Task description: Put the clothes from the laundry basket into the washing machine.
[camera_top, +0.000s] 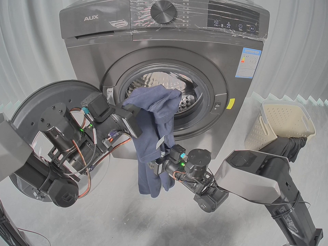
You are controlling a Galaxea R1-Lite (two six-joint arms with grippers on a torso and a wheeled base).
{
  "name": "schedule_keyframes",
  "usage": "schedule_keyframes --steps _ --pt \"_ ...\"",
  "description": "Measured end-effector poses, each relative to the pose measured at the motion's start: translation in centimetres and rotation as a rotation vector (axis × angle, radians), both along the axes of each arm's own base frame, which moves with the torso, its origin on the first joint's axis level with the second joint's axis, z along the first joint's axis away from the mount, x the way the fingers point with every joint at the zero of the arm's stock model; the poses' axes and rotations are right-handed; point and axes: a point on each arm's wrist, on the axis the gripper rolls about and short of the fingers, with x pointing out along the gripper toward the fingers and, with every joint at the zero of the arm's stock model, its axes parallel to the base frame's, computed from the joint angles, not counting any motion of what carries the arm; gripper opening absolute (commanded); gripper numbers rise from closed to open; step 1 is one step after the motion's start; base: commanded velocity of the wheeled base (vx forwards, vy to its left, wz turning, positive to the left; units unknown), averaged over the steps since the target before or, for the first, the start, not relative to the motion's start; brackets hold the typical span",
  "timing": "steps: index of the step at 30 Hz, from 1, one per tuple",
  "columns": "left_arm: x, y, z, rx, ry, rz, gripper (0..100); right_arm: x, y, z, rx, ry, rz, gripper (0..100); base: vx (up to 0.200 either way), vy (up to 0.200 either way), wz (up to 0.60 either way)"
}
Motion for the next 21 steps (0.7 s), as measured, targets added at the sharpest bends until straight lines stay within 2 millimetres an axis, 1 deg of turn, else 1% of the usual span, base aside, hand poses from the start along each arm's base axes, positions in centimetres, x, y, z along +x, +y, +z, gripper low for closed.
schedule_keyframes --steps 4,9,14,18,21 --pt "0.3 0.6 -0.2 -0.004 0.015 0.017 0 0.3 -0.8 0.0 0.002 0.008 -0.027 0 0.000 0.000 0.00" --pt "0.5 1.7 -0.9 0.005 0.044 0.050 0 0.7 -2.9 1.2 0.010 0.011 -0.069 0 0.000 0.000 0.00" --pt "0.7 3.2 -2.2 0.028 0.096 0.091 0 0.5 -4.7 3.7 0.026 -0.002 -0.100 0 0.000 0.000 0.00" --pt "0.3 4.2 -4.0 0.064 0.173 0.109 0 0.1 -5.9 5.9 0.041 -0.019 -0.118 0 0.000 0.000 0.00" --pt "-0.3 4.6 -6.1 0.109 0.254 0.110 0 -0.2 -6.4 7.6 0.057 -0.041 -0.123 0 0.000 0.000 0.00"
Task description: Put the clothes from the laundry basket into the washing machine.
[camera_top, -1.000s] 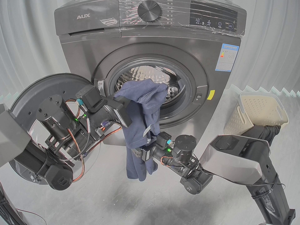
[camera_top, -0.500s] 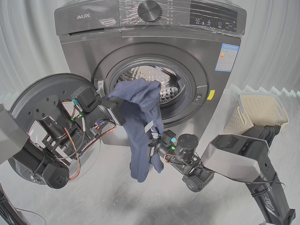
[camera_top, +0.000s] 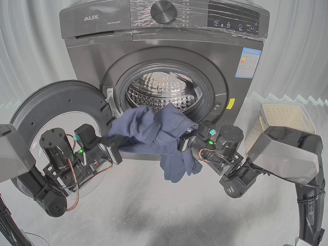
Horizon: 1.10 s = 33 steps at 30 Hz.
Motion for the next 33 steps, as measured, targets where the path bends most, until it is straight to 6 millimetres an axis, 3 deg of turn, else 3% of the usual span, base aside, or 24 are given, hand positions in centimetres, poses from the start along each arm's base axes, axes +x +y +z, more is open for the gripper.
schedule_keyframes --steps 5,12,13,23,29,33 --pt "-0.7 0.3 -3.6 0.079 0.133 -0.030 0 -0.5 -0.4 2.3 0.023 -0.031 -0.007 0 0.000 0.000 0.00" --pt "-0.8 0.1 -6.9 0.160 0.231 -0.057 0 -1.1 -0.4 3.9 0.039 -0.051 -0.013 0 0.000 0.000 0.00" --pt "-0.9 0.0 -7.3 0.166 0.242 -0.061 100 -1.2 -0.4 4.1 0.040 -0.052 -0.013 0 0.000 0.000 0.00" --pt "-3.2 -0.1 -9.6 0.228 0.371 -0.120 100 -0.9 -1.0 4.9 0.056 -0.075 -0.034 0 0.000 0.000 0.00" --pt "-5.4 0.2 -10.2 0.290 0.412 -0.201 100 -0.5 -1.4 5.0 0.054 -0.073 -0.046 0 0.000 0.000 0.00" --pt "-5.8 0.1 -10.1 0.300 0.406 -0.231 100 -0.6 -1.3 5.1 0.054 -0.072 -0.042 0 0.000 0.000 0.00"
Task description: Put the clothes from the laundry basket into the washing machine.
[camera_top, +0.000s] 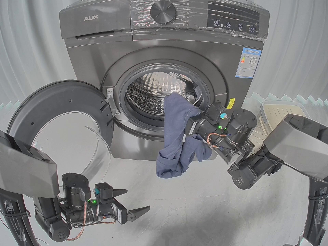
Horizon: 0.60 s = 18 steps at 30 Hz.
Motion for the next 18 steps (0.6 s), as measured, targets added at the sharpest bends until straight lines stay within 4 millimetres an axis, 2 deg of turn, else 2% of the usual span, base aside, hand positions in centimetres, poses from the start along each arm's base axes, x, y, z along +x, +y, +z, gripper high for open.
schedule_keyframes --steps 3,12,18 --pt "0.9 -0.6 0.6 -0.028 -0.041 -0.008 100 -0.1 0.1 0.0 -0.002 0.003 0.003 0 0.000 0.000 0.00" --pt "5.1 -3.2 3.6 -0.169 -0.215 -0.006 100 -1.3 1.8 -0.1 -0.003 0.010 0.042 0 0.000 0.000 0.00" --pt "6.4 -4.3 4.4 -0.218 -0.255 -0.011 100 -2.3 3.1 -0.4 -0.006 0.016 0.078 0 0.000 0.000 0.00"
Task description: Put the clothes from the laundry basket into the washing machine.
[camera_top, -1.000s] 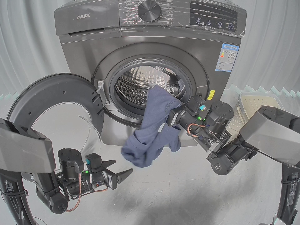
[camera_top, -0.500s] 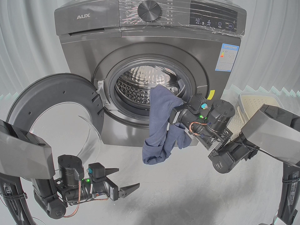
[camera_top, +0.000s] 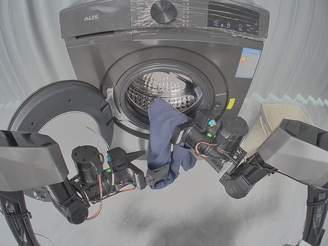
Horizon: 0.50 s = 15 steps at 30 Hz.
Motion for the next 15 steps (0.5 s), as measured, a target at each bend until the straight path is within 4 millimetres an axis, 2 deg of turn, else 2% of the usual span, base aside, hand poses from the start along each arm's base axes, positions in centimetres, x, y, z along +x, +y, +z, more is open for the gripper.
schedule_keyframes --steps 15 --pt "3.5 -2.0 -1.1 -0.020 -0.056 0.029 100 -1.7 2.0 -0.2 0.007 0.014 0.038 0 0.000 0.000 0.00"
